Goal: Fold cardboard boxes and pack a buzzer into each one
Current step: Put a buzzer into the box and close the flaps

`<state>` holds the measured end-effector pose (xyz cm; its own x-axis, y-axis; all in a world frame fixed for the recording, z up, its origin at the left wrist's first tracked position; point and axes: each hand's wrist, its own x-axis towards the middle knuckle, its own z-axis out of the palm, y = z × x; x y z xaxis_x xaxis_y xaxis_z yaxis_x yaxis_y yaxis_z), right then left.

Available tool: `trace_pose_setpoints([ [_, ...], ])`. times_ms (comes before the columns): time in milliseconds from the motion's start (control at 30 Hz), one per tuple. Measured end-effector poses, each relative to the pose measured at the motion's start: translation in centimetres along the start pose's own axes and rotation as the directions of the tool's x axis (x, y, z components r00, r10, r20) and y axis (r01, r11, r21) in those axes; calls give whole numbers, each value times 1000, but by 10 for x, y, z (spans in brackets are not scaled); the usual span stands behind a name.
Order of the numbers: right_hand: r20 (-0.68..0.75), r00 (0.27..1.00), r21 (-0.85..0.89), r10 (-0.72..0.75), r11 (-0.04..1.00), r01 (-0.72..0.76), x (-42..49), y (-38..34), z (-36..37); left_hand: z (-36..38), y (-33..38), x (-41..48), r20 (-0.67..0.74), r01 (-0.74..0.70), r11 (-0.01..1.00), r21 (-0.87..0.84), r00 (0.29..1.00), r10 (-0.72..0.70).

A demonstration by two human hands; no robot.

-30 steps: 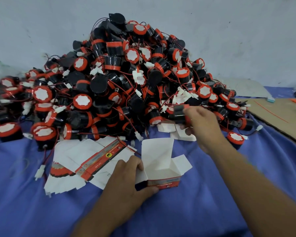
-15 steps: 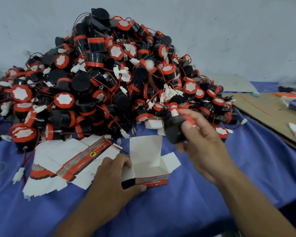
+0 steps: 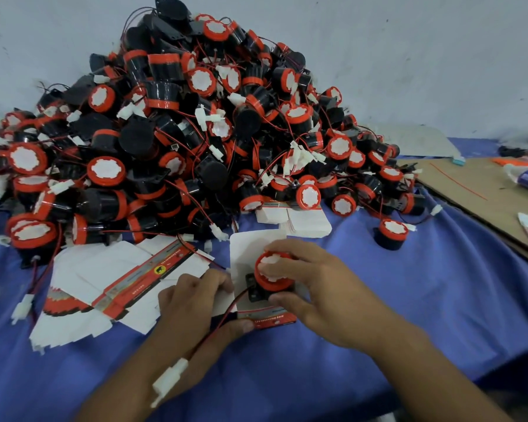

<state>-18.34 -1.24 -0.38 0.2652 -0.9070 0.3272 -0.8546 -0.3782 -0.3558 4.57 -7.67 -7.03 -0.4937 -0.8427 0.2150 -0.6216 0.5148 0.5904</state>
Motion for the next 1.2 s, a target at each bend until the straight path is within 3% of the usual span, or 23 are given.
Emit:
trace_pose_setpoints([
  [133, 76, 997, 9, -1, 1000, 0, 0, -2, -2, -7, 3, -5, -4, -13, 1000, 0, 1000, 13],
  [333, 79, 995, 29, 63, 997, -65, 0, -3, 8, -20, 14, -2, -100, -180, 983, -36, 979, 175],
  [467, 61, 997, 31, 57, 998, -59, 2, -6, 12, -19, 16, 1, -77, -147, 986, -76, 987, 141],
  [633, 39, 999, 51, 14, 999, -16, 6, -13, 14, -9, 20, 2, -136, -202, 977, 64, 968, 209],
  [733, -42, 998, 73, -55, 996, 58, 7, -20, 18, -7, 22, 3, -81, -218, 971, 99, 971, 226],
  [967, -154, 988, 321, -3, 946, 53, 15, -28, 12, -11, 25, 7, 71, -233, 954, 189, 972, 224],
  [1067, -157, 988, 327, -10, 943, 61, 17, -33, 11, -12, 23, 8, 88, -233, 963, 139, 971, 222],
  [1200, -45, 994, 249, 95, 965, -80, 13, -28, 15, -14, 20, 6, 89, -138, 987, -84, 985, 145],
])
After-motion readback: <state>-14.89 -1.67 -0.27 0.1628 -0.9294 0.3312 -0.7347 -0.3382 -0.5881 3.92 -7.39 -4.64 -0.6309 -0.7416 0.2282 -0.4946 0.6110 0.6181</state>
